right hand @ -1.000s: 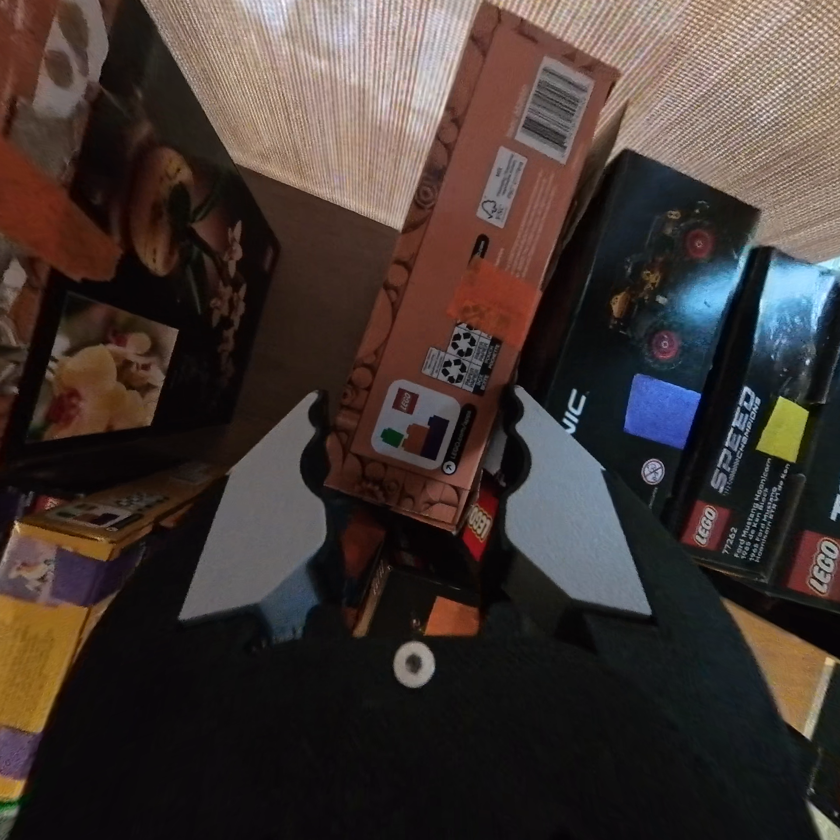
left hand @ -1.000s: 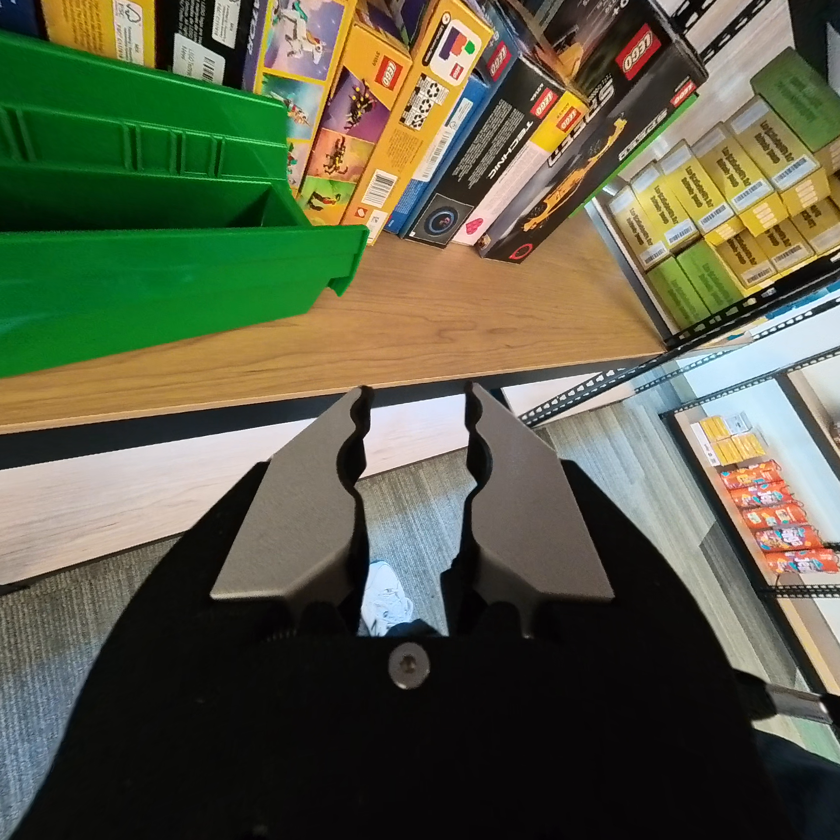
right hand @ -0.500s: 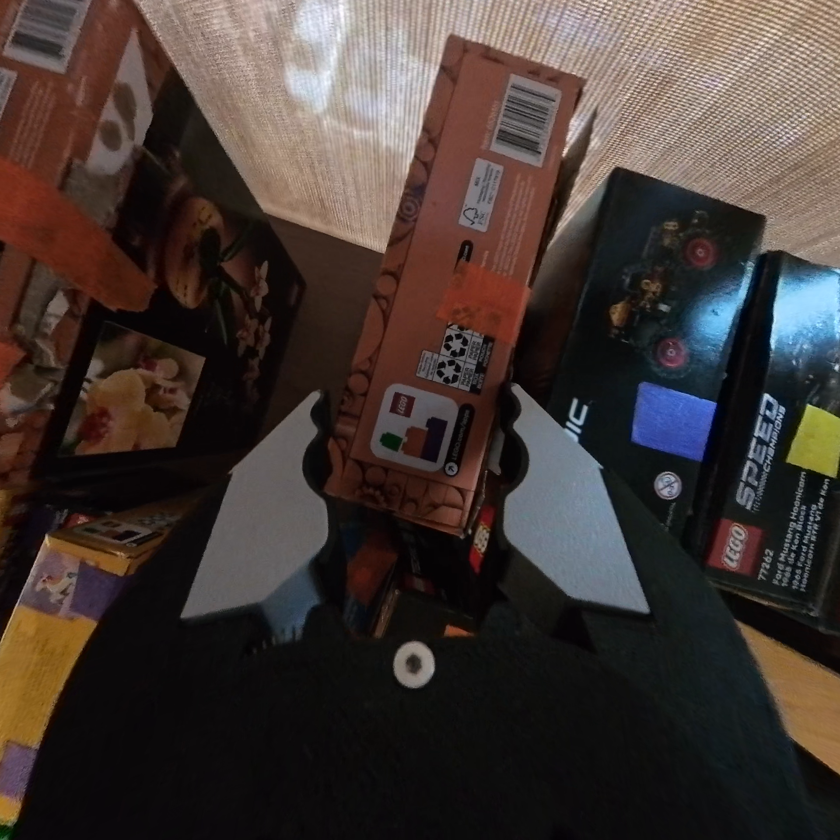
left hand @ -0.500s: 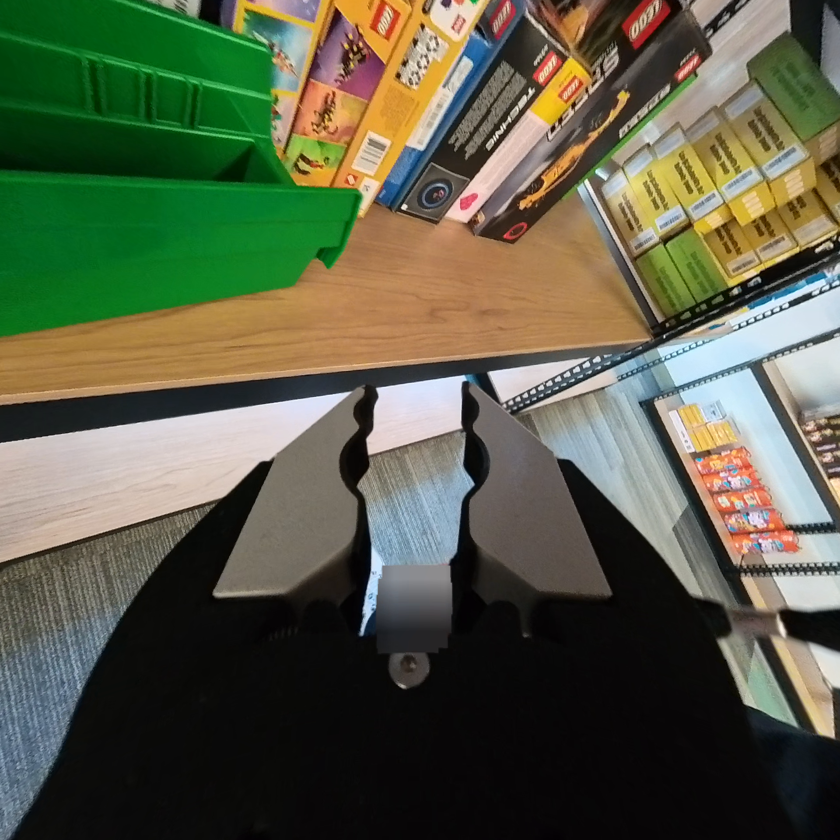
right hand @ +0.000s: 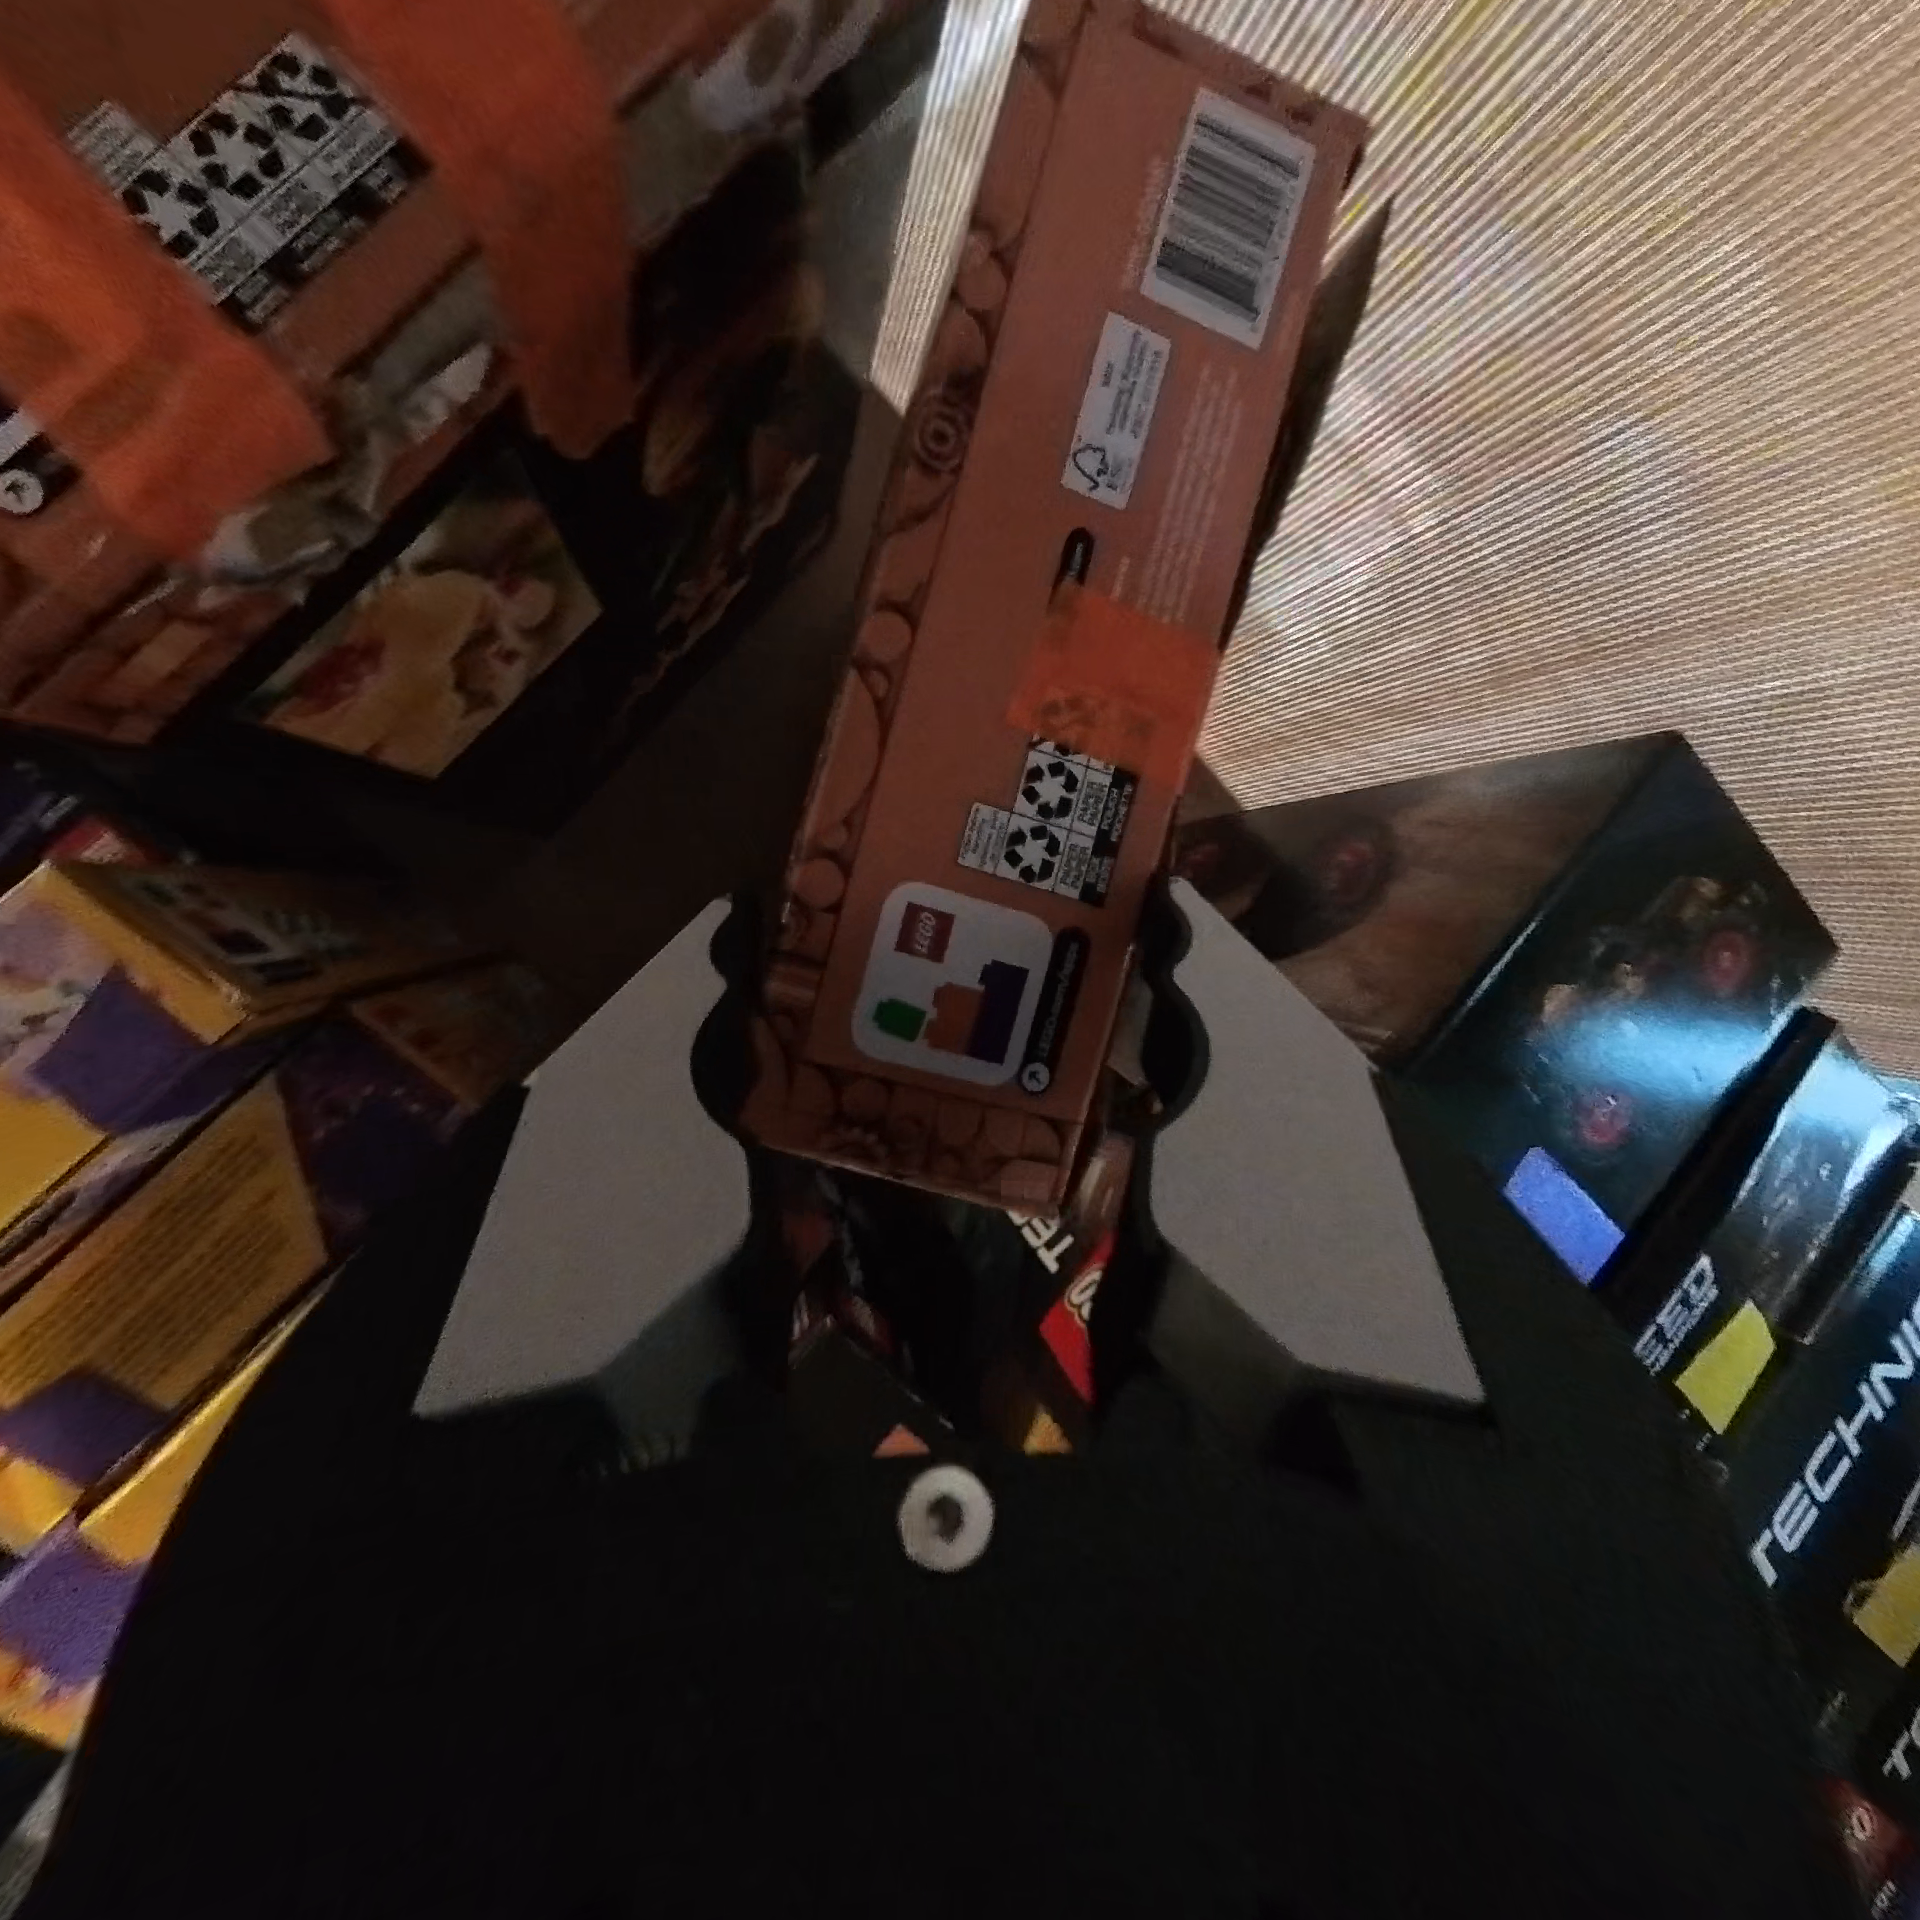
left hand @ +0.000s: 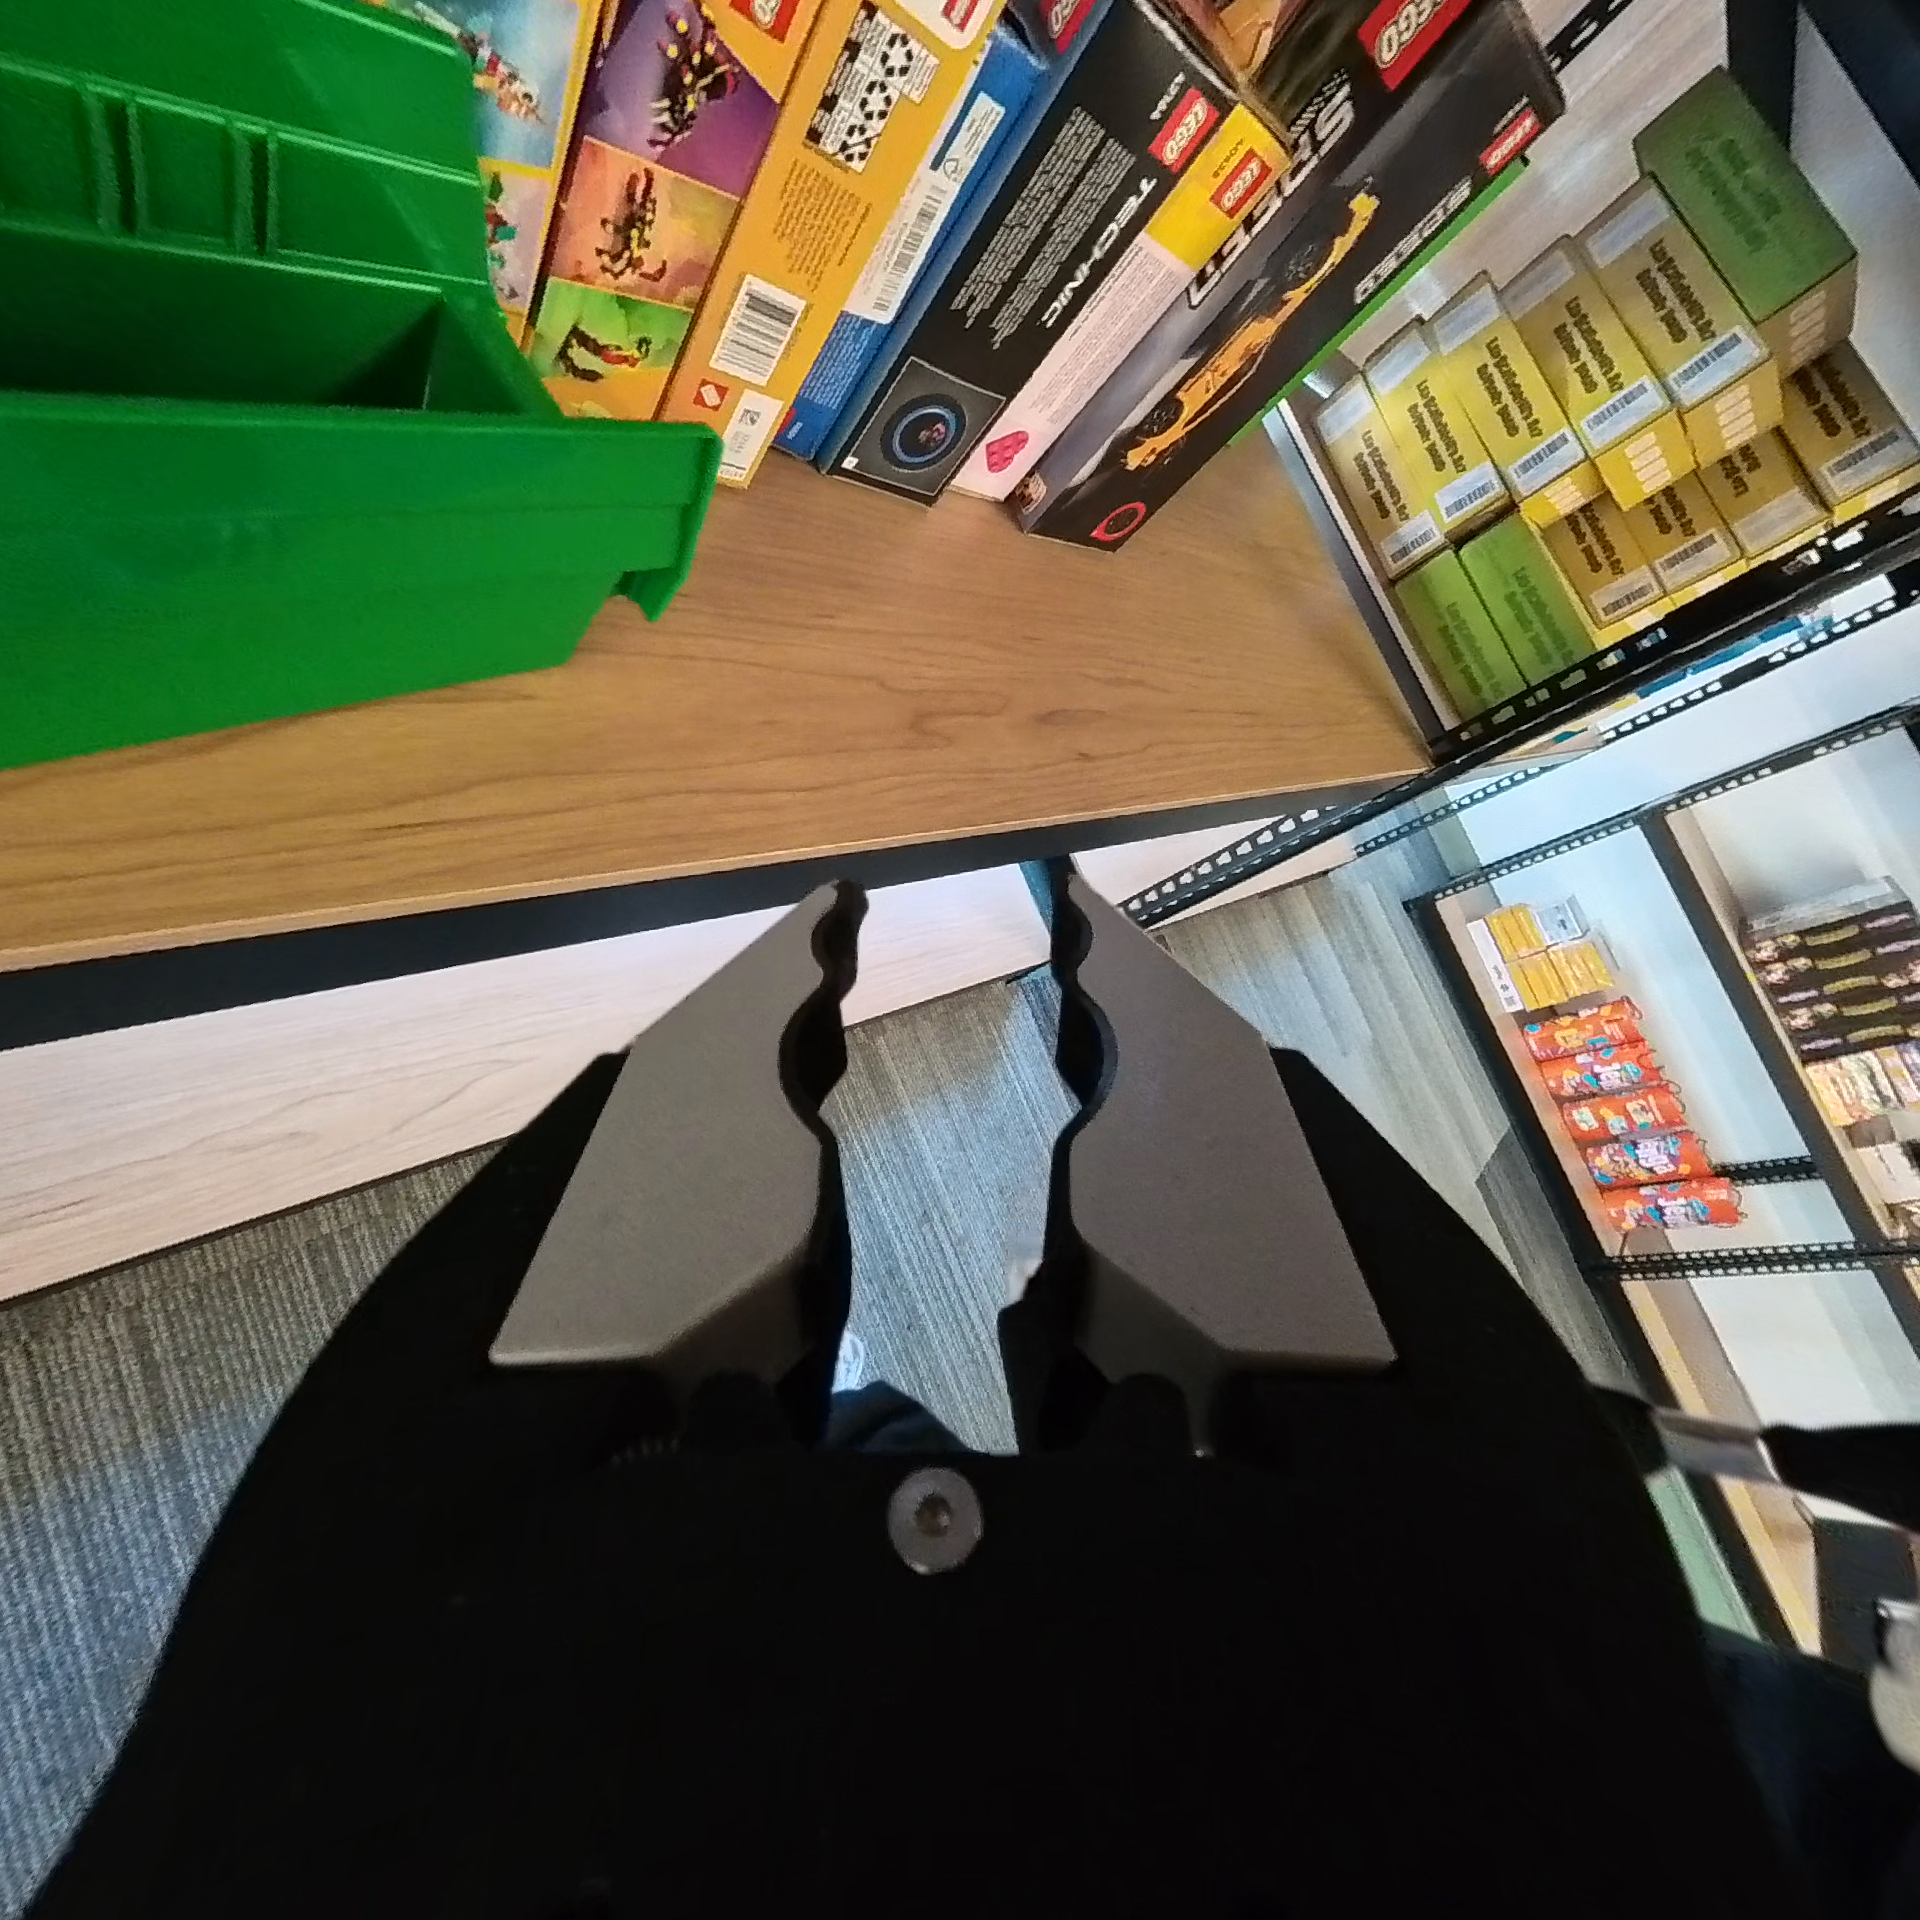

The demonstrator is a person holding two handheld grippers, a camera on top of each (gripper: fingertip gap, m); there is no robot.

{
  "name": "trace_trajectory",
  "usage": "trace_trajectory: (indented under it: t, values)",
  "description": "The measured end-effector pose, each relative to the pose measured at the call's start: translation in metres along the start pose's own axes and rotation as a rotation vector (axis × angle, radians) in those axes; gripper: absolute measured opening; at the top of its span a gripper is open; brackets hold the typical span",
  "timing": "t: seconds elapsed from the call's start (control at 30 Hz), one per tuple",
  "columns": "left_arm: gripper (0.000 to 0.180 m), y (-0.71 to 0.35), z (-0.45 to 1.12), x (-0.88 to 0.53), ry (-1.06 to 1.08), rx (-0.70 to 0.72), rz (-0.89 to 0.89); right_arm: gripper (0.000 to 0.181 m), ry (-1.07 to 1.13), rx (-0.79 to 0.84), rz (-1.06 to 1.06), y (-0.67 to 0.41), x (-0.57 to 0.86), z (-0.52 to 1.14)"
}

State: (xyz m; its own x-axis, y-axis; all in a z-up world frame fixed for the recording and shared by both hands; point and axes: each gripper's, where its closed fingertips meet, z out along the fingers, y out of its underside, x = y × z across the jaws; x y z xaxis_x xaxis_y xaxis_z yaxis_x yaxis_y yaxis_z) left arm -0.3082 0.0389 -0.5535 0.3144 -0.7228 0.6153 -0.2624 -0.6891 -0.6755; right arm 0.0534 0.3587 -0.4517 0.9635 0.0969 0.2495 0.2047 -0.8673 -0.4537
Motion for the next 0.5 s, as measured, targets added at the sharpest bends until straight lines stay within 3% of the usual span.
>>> trace_trajectory:
  t: [0.5]
  values:
    - [0.035, -0.001, -0.010, -0.015, -0.007, 0.004, -0.027, 0.070, -0.207, 0.029, 0.242, -0.016, 0.018, -0.045]
